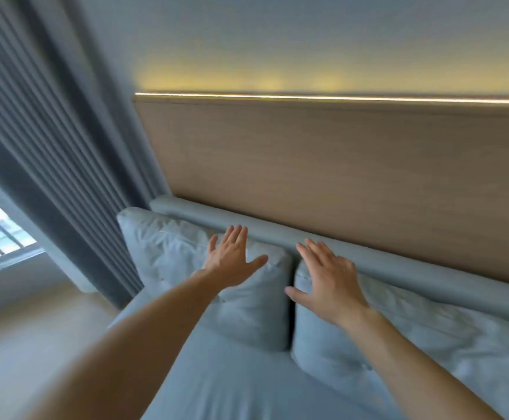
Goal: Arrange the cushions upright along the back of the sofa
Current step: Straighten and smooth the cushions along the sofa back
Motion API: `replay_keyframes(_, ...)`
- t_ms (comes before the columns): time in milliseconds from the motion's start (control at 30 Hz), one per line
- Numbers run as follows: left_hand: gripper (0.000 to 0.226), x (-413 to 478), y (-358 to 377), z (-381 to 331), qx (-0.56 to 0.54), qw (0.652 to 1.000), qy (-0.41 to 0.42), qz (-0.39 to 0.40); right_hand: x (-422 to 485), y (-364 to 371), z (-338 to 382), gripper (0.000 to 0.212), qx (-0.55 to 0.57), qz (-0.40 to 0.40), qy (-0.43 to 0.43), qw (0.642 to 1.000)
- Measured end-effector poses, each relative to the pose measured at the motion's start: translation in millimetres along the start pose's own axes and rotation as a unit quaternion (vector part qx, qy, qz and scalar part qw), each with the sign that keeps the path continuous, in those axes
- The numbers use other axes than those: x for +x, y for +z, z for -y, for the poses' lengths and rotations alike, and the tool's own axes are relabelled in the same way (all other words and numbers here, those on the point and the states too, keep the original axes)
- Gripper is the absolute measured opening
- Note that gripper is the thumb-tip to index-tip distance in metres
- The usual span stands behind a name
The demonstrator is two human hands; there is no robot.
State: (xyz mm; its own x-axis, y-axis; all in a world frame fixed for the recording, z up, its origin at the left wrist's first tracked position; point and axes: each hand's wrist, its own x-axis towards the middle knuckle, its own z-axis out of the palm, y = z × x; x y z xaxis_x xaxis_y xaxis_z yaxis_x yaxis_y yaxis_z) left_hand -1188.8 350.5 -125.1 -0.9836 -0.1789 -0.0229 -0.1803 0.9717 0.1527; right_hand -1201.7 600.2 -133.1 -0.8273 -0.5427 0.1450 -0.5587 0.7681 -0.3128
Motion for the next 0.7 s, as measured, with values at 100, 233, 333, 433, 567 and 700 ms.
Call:
replay_keyframes(100, 0.096, 23.0, -17.1, 110.7, -0.018, 0.999, -0.032, -0.008, 71.1, 34.4, 84.0, 0.099, -0.015, 0.036, -0.004, 0.999)
replay_keyframes(233, 0.087, 56.5, 0.2, 248.7, -0.048, 0.997, -0.052, -0.003, 168.1, 111.1, 174.1, 0.110, -0.028, 0.100, 0.031, 0.994)
replay_keyframes(333, 0.087, 76.1, 17.9, 340.4, -0.068, 0.993, -0.093, 0.018, 229.1, 163.0, 225.4, 0.120, -0.045, 0.137, 0.055, 0.988)
replay_keyframes(433, 0.089, 103.7, 22.6, 411.6, -0.114, 0.983, -0.143, 0.003, 276.3, 202.1, 253.9, 0.126, -0.080, 0.157, 0.083, 0.981)
replay_keyframes(567, 0.089, 140.2, 29.6, 459.6, -0.226, 0.951, -0.212, -0.014, 311.9, 235.0, 248.4, 0.143, -0.116, 0.220, 0.154, 0.956)
replay_keyframes(700, 0.094, 173.7, 47.6, 489.6, -0.314, 0.908, -0.275, -0.025, 317.6, 252.2, 225.8, 0.154, -0.137, 0.242, 0.186, 0.942)
